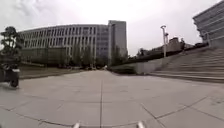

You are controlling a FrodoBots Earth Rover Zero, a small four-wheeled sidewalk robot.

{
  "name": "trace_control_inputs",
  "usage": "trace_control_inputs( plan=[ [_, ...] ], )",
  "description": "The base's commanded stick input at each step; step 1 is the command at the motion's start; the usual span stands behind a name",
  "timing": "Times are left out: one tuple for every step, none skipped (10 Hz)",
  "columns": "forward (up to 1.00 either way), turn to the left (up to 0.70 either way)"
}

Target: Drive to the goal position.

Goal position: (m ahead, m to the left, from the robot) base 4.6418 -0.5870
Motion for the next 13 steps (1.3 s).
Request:
trace_control_inputs(
  plan=[
    [0.85,0.0],
    [0.85,0.0],
    [0.85,0.0],
    [0.85,0.0],
    [0.85,0.0],
    [0.85,0.0],
    [0.85,0.0],
    [0.85,0.0],
    [0.85,0.0],
    [0.85,0.0],
    [0.85,0.0],
    [0.85,0.0],
    [0.85,0.0]
  ],
)
